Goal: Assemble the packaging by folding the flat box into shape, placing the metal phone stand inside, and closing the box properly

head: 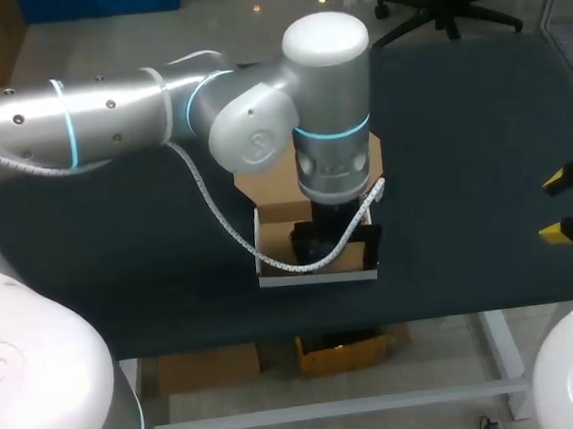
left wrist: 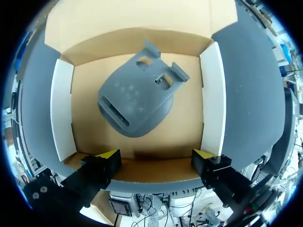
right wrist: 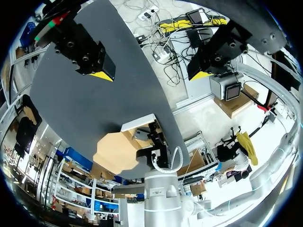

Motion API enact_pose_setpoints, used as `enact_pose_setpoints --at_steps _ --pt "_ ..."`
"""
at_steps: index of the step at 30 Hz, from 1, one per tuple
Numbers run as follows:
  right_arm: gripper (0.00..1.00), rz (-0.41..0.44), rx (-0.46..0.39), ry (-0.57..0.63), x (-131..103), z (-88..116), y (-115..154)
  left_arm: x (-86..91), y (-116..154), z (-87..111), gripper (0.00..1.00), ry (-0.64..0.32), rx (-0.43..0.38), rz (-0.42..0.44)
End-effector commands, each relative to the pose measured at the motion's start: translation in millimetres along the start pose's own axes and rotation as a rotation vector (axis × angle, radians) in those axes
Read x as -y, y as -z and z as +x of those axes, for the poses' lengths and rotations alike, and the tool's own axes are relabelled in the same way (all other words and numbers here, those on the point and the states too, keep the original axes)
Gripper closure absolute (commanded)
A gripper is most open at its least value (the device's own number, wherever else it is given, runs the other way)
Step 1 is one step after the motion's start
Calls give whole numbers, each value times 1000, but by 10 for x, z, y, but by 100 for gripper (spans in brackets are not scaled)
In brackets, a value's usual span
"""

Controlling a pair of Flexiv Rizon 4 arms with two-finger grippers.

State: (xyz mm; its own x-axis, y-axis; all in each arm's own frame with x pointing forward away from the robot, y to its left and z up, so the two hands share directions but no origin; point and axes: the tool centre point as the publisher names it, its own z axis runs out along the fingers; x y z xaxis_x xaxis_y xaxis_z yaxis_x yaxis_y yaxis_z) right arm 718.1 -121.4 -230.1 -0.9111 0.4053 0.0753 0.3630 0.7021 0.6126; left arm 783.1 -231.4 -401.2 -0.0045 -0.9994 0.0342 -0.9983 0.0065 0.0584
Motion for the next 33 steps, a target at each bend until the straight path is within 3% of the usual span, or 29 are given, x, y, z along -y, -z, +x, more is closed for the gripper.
enact_pose_setpoints --at_steps 1,11,21,33 --pt "0 -3 -1 1 3 5 9 -79 -11 -22 0 9 -10 11" --pt "0 -3 -1 1 3 5 9 -108 34 -39 0 26 -8 21" --pt "0 -3 -1 1 3 5 9 -41 235 -136 0 2 -19 123" --pt "0 -3 -1 1 3 5 9 244 510 -487 0 -165 -140 217"
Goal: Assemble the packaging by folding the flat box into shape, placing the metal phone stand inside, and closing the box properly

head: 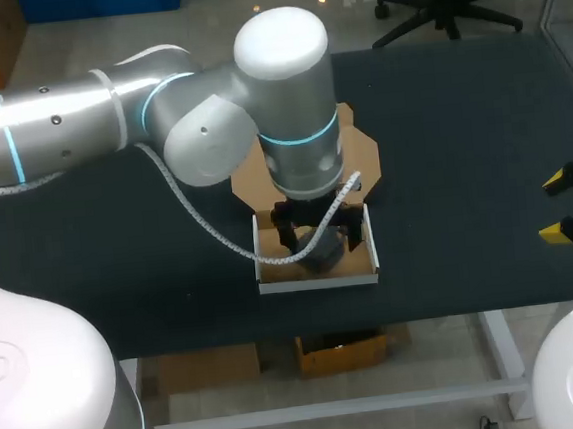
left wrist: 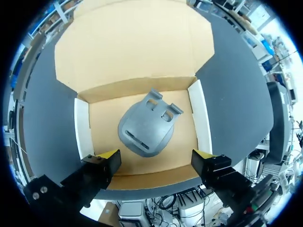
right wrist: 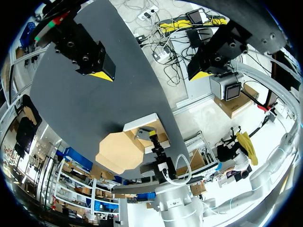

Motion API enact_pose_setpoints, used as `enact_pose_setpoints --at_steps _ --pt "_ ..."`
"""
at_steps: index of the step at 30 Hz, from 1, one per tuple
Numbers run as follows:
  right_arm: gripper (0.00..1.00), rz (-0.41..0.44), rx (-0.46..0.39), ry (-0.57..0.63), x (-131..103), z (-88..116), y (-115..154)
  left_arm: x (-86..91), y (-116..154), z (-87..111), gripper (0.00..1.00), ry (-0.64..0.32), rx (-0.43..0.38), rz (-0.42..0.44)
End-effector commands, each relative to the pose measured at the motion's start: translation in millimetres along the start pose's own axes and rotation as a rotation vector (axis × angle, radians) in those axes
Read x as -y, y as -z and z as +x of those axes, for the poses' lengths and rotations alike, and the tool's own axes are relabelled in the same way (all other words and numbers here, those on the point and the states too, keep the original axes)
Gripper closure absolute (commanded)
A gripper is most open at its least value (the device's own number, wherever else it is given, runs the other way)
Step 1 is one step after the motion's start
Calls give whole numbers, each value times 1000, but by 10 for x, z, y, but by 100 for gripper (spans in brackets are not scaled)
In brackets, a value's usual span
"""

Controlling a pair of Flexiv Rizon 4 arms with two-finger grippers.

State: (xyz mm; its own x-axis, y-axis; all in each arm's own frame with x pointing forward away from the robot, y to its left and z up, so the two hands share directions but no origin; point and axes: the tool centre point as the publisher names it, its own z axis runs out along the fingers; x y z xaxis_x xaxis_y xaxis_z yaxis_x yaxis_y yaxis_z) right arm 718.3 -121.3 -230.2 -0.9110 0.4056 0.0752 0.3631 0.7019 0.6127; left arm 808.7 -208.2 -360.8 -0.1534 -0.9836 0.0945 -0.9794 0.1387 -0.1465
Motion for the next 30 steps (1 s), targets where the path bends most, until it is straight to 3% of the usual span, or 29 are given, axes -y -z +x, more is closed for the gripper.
enact_pose_setpoints --at_steps 1,16,22,30 --pt "0 -3 -1 1 3 6 11 16 117 -299 0 -25 -86 32" --pt "0 -3 -1 1 3 6 11 332 408 -616 0 -204 -130 70" --pt "0 -3 -1 1 3 6 11 433 496 -724 0 -289 -101 79" --pt "0 -3 -1 1 3 6 11 433 496 -724 0 -289 -101 79"
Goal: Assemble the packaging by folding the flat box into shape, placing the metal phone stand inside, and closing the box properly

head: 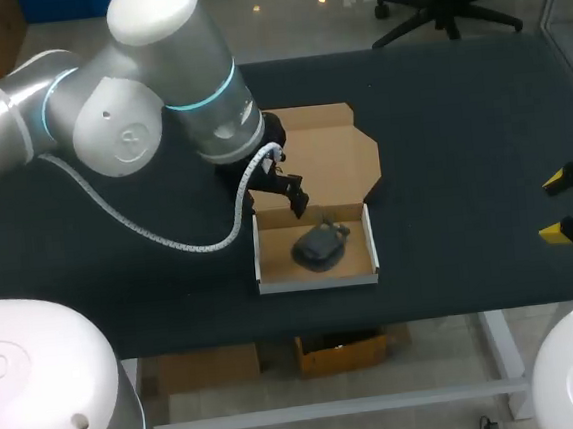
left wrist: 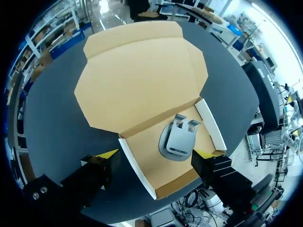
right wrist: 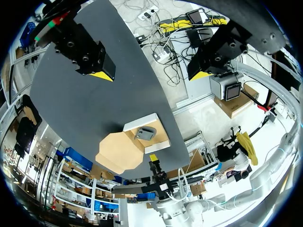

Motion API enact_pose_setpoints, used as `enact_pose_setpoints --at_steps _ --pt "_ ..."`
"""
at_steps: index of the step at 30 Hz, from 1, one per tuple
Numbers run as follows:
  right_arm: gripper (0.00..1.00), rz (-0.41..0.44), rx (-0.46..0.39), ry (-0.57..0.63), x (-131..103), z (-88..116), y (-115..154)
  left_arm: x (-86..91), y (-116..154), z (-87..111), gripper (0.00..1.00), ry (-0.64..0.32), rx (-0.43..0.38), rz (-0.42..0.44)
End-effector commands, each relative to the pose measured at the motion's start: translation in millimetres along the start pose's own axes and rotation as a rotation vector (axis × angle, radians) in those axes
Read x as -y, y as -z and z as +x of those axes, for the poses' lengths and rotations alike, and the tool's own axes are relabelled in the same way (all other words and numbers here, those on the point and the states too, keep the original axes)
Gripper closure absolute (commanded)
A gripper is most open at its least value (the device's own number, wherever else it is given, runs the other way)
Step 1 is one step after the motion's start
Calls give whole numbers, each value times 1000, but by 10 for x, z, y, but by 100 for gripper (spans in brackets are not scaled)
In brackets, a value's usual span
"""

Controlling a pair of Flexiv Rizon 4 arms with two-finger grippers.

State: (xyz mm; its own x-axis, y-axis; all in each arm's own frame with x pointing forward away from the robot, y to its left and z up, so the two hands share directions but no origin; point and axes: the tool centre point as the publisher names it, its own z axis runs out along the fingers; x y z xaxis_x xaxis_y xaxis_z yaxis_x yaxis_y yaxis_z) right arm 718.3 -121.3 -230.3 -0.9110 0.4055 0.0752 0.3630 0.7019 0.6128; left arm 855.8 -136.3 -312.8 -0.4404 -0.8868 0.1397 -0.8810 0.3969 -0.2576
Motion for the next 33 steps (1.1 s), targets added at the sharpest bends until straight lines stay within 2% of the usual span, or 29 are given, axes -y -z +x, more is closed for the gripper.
enact_pose_setpoints --at_steps 1,14,18,25,26,33 --pt "0 -3 -1 1 3 6 12 4 2 10 0 0 5 -1" --pt "0 -3 -1 1 3 6 12 4 2 10 0 0 5 -1" --pt "0 -7 -7 18 -28 -16 19 33 57 -40 0 -30 -21 45" --pt "0 0 -35 44 -131 -113 43 43 166 -217 0 -84 -85 81" --pt "0 5 -37 50 -145 -123 47 46 161 -223 0 -100 -120 89" --pt "0 7 -57 85 -262 -222 65 49 229 -547 0 -134 -163 111"
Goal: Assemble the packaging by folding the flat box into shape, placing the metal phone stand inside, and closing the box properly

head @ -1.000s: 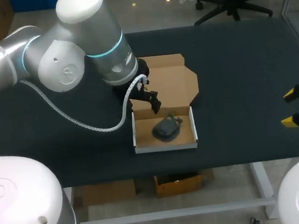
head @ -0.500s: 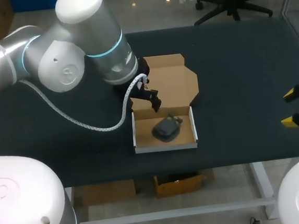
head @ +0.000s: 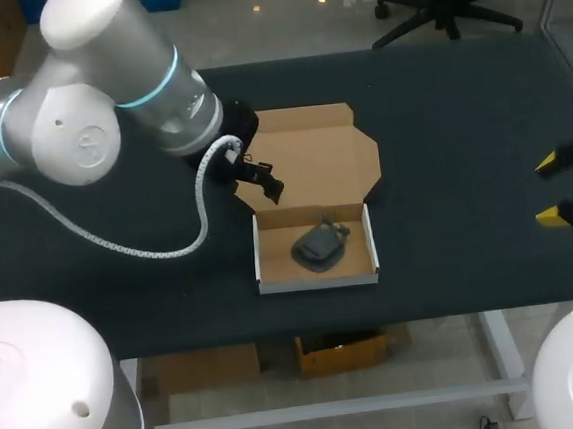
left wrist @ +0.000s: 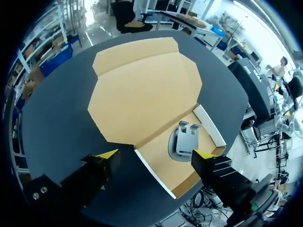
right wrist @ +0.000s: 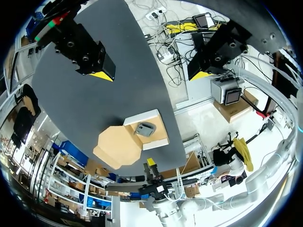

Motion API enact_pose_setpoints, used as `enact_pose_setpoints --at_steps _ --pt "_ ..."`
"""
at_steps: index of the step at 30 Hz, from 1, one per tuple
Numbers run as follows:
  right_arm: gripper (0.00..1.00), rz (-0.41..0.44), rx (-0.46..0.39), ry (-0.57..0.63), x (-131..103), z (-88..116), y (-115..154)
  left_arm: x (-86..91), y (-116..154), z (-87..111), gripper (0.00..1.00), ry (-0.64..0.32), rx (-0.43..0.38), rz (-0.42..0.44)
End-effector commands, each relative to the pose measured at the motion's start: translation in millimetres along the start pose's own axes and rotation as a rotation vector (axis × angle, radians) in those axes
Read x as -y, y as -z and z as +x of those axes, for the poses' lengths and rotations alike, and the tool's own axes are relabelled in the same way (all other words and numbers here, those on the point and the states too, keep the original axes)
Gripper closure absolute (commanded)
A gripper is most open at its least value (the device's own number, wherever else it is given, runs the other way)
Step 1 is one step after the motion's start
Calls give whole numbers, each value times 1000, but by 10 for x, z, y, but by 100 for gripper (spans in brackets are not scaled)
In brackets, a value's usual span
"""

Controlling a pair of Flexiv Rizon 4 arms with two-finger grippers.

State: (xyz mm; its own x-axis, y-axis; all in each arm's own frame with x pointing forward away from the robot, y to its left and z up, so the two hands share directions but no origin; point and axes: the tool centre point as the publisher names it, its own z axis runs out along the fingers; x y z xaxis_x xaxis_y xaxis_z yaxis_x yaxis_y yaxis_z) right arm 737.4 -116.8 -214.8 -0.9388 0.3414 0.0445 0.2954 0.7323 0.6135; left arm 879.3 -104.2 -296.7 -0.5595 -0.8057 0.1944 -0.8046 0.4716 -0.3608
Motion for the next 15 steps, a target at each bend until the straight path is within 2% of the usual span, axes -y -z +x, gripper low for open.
enact_pose_setpoints --at_steps 1,9,15 --pt "0 4 -38 12 -78 -94 5 -90 64 -211 0 -12 -64 28" --pt "0 14 -58 55 -214 -161 -48 -57 23 -604 0 -34 -130 72" --pt "0 16 -65 83 -298 -184 -66 1 -42 -794 0 -82 -200 112"
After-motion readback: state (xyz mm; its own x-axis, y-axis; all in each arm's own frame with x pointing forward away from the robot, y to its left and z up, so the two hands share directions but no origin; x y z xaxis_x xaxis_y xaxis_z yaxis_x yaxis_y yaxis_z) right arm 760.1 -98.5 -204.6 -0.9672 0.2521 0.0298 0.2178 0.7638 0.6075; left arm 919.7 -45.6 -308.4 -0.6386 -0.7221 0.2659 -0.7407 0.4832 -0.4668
